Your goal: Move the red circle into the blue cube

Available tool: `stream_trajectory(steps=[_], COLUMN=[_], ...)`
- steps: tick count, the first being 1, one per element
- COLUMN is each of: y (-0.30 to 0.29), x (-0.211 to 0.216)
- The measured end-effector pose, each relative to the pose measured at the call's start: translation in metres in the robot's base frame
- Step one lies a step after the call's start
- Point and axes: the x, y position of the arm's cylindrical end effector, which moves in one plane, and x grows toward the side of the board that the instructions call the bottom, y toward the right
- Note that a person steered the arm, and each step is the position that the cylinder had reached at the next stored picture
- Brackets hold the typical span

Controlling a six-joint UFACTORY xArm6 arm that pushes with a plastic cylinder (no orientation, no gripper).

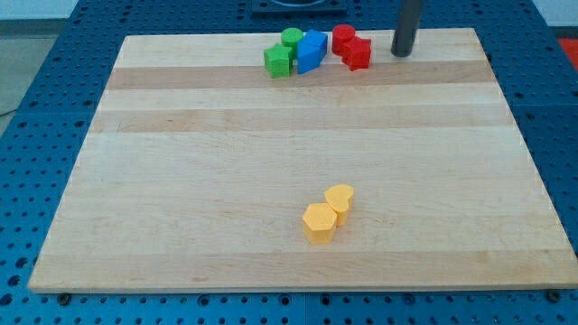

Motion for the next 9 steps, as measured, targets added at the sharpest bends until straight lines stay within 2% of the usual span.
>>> stream_trajectory(steps=[2, 3, 4, 5, 9], y=[-0.058, -0.062, -0.02, -0.007, -0.077], x=[0.0, 0.0, -0.014, -0.047, -0.051])
